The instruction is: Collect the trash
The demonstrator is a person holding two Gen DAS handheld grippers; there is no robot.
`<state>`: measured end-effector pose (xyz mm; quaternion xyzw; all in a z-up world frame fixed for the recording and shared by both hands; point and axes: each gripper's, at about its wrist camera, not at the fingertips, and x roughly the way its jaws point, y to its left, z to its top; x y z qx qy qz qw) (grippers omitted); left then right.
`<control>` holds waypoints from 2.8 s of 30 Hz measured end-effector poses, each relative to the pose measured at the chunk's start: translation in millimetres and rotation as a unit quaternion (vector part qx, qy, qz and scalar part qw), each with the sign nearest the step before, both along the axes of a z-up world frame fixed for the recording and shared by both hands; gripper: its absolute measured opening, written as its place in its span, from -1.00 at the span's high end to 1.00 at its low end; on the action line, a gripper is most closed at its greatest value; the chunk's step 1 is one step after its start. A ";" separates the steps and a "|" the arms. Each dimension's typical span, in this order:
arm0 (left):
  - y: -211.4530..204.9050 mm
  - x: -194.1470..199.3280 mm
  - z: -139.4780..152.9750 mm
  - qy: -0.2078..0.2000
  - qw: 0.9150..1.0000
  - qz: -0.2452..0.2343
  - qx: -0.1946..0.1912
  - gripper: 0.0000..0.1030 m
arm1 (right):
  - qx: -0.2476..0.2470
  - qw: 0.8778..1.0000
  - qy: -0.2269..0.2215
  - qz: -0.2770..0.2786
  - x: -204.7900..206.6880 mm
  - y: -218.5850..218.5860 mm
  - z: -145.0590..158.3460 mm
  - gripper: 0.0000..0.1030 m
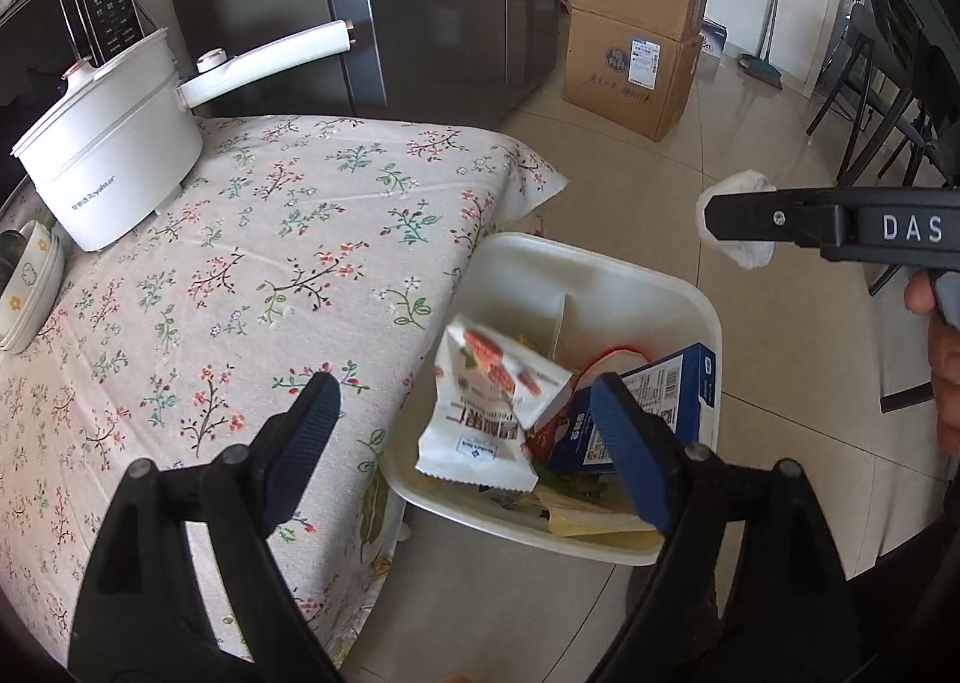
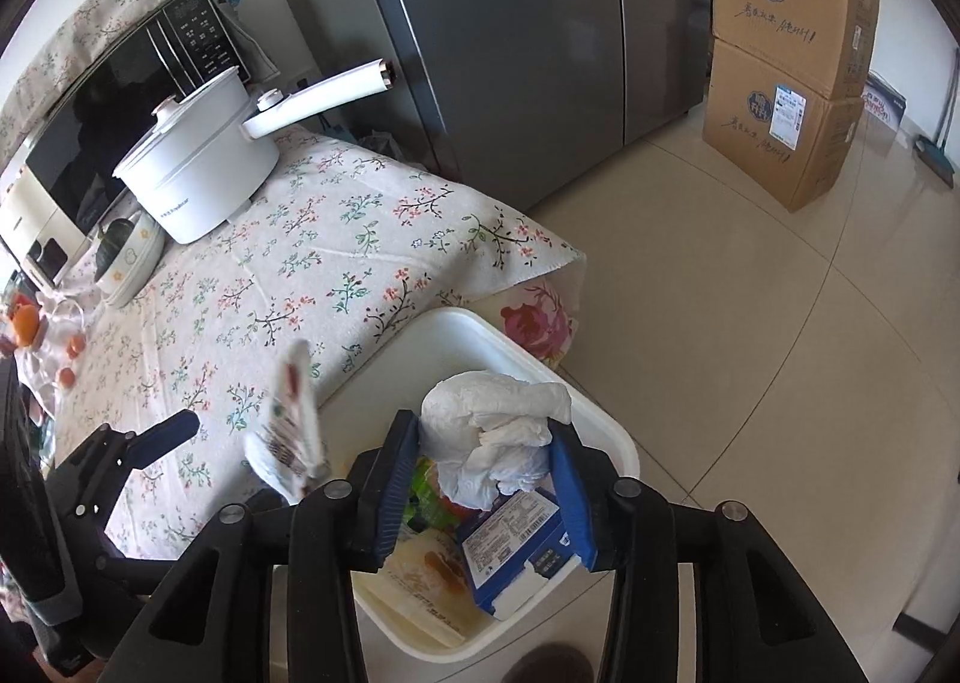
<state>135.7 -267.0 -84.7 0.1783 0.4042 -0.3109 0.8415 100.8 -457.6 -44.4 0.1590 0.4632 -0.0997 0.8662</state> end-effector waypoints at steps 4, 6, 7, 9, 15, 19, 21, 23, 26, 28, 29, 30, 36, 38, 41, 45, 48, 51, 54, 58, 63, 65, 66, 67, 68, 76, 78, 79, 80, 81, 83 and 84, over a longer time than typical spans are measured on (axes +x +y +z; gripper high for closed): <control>2.5 1.4 -0.2 0.001 1.000 0.013 0.001 -0.72 | 0.005 1.000 -0.006 -0.004 -5.0 -3.3 4.3 -0.21; 5.0 2.2 1.3 0.000 1.000 0.021 0.000 -0.74 | 0.007 1.000 -0.009 -0.005 -6.7 -2.8 6.4 -0.25; 6.8 2.6 2.8 -0.001 1.000 0.025 -0.001 -0.77 | 0.006 1.000 -0.010 -0.005 -7.1 -2.0 7.7 -0.29; 10.8 1.1 7.4 -0.007 0.999 0.034 -0.004 -0.83 | 0.002 1.000 -0.012 -0.004 -8.2 0.8 11.2 -0.36; 28.4 -7.8 27.0 -0.025 0.997 0.068 -0.009 -0.92 | -0.020 0.999 -0.026 0.007 -15.7 17.1 26.6 -0.61; 43.5 -19.9 39.2 -0.041 0.995 0.090 -0.006 -0.95 | -0.030 0.999 -0.037 0.008 -27.5 31.8 37.1 -0.68; 53.3 -24.9 44.0 -0.044 0.993 0.108 -0.007 -0.97 | -0.038 0.998 -0.041 0.010 -35.6 41.7 43.3 -0.70; 64.2 -30.1 48.9 -0.042 0.991 0.124 -0.014 -0.98 | -0.054 0.997 -0.046 0.015 -44.2 53.1 50.1 -0.72; 80.2 -39.2 56.3 -0.045 0.988 0.146 -0.021 -0.98 | -0.080 0.995 -0.057 0.024 -57.7 71.1 59.8 -0.78; 90.5 -45.5 60.9 -0.049 0.985 0.165 -0.020 -0.98 | -0.087 0.994 -0.064 0.028 -65.8 80.4 65.1 -0.79; 95.1 -48.4 62.6 -0.051 0.983 0.175 -0.019 -0.98 | -0.091 0.993 -0.067 0.028 -69.6 84.9 67.2 -0.80; 100.0 -51.5 64.7 -0.053 0.982 0.181 -0.020 -0.98 | -0.094 0.993 -0.071 0.029 -73.4 89.5 69.5 -0.81; 121.7 -74.6 79.0 -0.089 0.974 0.206 -0.028 -0.98 | -0.121 0.988 -0.087 0.046 -92.0 120.7 79.0 -0.83; 126.0 -81.8 81.7 -0.096 0.973 0.210 -0.030 -0.98 | -0.130 0.986 -0.095 0.050 -98.0 129.6 81.9 -0.83; 134.2 -92.3 84.0 -0.103 0.970 0.219 -0.038 -0.98 | -0.145 0.982 -0.106 0.054 -105.6 141.4 85.9 -0.83; 141.3 -102.7 85.5 -0.111 0.966 0.228 -0.041 -0.98 | -0.167 0.978 -0.116 0.053 -113.5 153.2 87.4 -0.83; 145.2 -109.1 87.4 -0.119 0.964 0.234 -0.041 -0.98 | -0.174 0.976 -0.118 0.054 -115.8 157.8 86.4 -0.83; 147.4 -115.2 88.3 -0.121 0.963 0.235 -0.043 -0.98 | -0.174 0.976 -0.114 0.058 -115.8 159.9 84.5 -0.83; 148.1 -119.4 88.6 -0.126 0.963 0.235 -0.039 -0.98 | -0.174 0.977 -0.105 0.059 -113.8 160.5 81.6 -0.83; 150.3 -119.6 86.5 -0.119 0.963 0.241 -0.035 -0.98 | -0.170 0.979 -0.096 0.055 -113.9 158.5 78.9 -0.83; 153.5 -120.3 85.9 -0.113 0.962 0.245 -0.035 -0.98 | -0.171 0.979 -0.091 0.057 -113.3 159.2 76.4 -0.83; 154.6 -120.6 86.4 -0.114 0.962 0.247 -0.036 -0.98 | -0.172 0.979 -0.090 0.058 -113.0 159.5 76.1 -0.83; 155.1 -120.4 86.4 -0.113 0.962 0.247 -0.036 -0.98 | -0.172 0.979 -0.090 0.058 -113.1 160.0 76.4 -0.83; 155.1 -120.3 86.4 -0.113 0.961 0.248 -0.037 -0.98 | -0.173 0.979 -0.091 0.058 -113.3 160.5 76.9 -0.83; 154.9 -120.7 86.5 -0.112 0.961 0.249 -0.037 -0.98 | -0.173 0.979 -0.093 0.058 -113.5 160.7 77.9 -0.83; 152.7 -123.1 87.7 -0.114 0.962 0.246 -0.039 -0.98 | -0.175 0.978 -0.095 0.063 -113.1 161.9 79.1 -0.83; 152.8 -123.0 87.7 -0.114 0.962 0.246 -0.039 -0.98 | -0.175 0.978 -0.095 0.062 -113.1 161.9 78.9 -0.83; 153.1 -122.9 87.8 -0.114 0.962 0.246 -0.040 -0.98 | -0.174 0.978 -0.096 0.063 -113.1 161.9 78.9 -0.83; 152.6 -122.9 88.1 -0.114 0.961 0.247 -0.039 -0.98 | -0.174 0.978 -0.096 0.063 -113.0 161.9 79.0 -0.83; 152.3 -122.9 88.4 -0.115 0.961 0.247 -0.040 -0.98 | -0.174 0.978 -0.095 0.063 -113.0 162.0 79.0 -0.83; 151.8 -123.3 88.4 -0.115 0.962 0.246 -0.040 -0.98 | -0.175 0.978 -0.096 0.063 -113.0 162.2 79.1 -0.83; 151.4 -123.6 88.4 -0.114 0.962 0.246 -0.041 -0.98 | -0.175 0.978 -0.096 0.063 -113.0 162.3 79.0 -0.83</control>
